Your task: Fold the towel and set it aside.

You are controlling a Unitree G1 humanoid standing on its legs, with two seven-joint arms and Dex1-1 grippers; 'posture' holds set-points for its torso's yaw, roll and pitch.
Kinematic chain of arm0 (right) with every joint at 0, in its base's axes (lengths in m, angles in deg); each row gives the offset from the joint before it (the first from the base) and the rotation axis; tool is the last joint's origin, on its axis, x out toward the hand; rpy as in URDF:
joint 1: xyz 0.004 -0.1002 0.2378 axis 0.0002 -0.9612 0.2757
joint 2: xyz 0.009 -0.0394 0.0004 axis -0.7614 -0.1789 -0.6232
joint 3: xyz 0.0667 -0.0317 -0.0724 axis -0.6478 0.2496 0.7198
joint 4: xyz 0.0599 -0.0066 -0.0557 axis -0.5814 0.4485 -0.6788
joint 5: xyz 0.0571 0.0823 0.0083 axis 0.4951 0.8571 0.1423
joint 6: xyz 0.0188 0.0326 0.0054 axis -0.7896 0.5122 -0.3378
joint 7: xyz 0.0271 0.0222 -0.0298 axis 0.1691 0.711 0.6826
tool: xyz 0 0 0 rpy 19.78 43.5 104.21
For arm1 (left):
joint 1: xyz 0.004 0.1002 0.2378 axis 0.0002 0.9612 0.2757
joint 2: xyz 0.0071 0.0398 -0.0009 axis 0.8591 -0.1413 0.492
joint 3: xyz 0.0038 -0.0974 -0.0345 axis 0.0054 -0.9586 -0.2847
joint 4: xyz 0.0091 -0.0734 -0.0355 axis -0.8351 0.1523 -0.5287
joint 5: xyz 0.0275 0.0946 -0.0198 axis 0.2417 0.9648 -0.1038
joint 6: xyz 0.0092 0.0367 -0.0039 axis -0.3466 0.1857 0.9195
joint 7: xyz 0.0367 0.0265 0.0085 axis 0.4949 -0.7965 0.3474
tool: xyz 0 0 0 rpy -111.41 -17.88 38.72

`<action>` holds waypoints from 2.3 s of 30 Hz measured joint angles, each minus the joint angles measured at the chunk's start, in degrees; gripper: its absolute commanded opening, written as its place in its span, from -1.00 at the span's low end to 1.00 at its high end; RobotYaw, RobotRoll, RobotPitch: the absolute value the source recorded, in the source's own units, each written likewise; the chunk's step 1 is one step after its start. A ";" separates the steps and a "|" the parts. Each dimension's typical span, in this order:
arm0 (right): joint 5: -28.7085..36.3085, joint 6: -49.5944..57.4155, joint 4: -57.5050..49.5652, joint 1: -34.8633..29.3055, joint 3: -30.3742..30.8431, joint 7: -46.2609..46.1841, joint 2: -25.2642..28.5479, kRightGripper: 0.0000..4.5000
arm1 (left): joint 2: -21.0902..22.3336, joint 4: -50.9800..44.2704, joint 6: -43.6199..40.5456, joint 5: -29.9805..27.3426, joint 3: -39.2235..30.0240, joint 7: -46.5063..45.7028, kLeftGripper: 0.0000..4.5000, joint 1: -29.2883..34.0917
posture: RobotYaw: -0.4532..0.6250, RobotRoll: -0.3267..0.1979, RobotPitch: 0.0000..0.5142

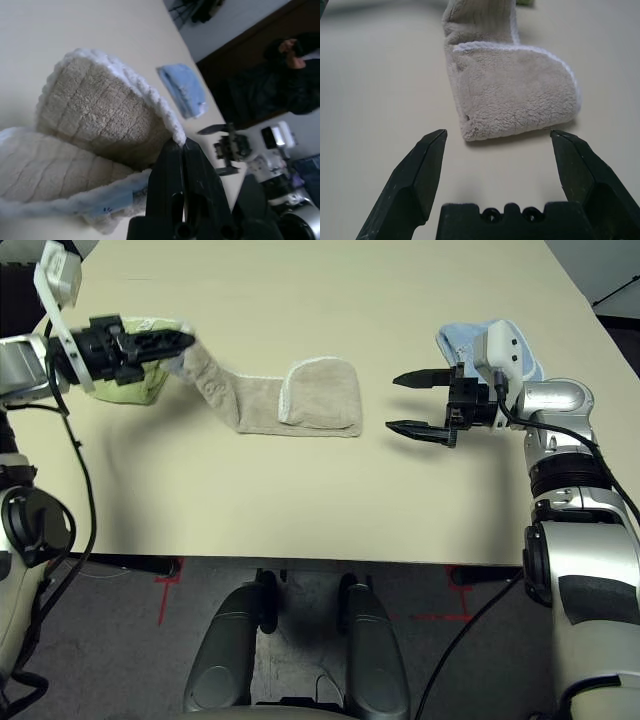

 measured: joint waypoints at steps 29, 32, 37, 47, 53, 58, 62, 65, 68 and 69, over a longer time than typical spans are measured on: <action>-0.56 0.67 3.49 0.09 -2.42 -1.36 1.84 1.00 | -12.18 15.83 20.98 9.46 24.35 13.46 -0.99 -4.87 | -0.13 0.25 0.02; -0.56 0.67 3.31 0.08 -2.42 -1.34 1.83 1.00 | -14.88 20.54 25.27 12.59 26.80 16.06 -0.99 -5.52 | -0.14 0.25 0.03; -0.54 0.69 3.17 0.07 -2.42 -1.33 1.85 1.00 | -18.49 27.21 31.75 16.71 28.73 19.90 -0.99 -9.63 | -0.15 0.25 0.03; -0.54 0.85 2.06 -0.31 -2.47 -1.31 2.25 1.00 | -22.23 38.26 41.93 24.71 28.98 20.10 -0.66 -12.32 | -0.17 0.25 0.03; -0.54 0.87 1.57 -0.31 -2.47 -1.42 2.25 1.00 | -23.25 41.56 46.09 28.15 28.11 15.69 0.35 -12.18 | -0.16 0.25 0.03; -0.56 0.87 1.58 -0.29 -2.47 -1.71 2.25 1.00 | -23.01 41.55 45.51 28.06 25.54 17.12 0.99 -12.94 | -0.14 0.25 0.02; -0.63 0.86 1.80 -0.07 -2.47 -1.95 2.25 1.00 | -21.62 38.71 43.31 27.15 23.39 20.11 0.99 -16.64 | -0.12 0.25 0.02; -0.65 0.85 1.91 0.23 -2.47 -2.04 2.23 1.00 | -19.21 32.56 41.64 26.00 23.02 25.36 0.99 -17.57 | -0.11 0.25 0.02; -0.66 0.83 2.38 0.47 -2.47 -2.10 2.16 1.00 | -14.57 24.99 40.73 25.47 24.24 32.02 0.99 -16.20 | -0.11 0.25 0.02; -0.66 0.82 2.45 0.47 -2.47 -2.12 2.17 1.00 | -12.83 22.77 41.04 25.50 24.79 33.66 0.99 -15.39 | -0.11 0.25 0.02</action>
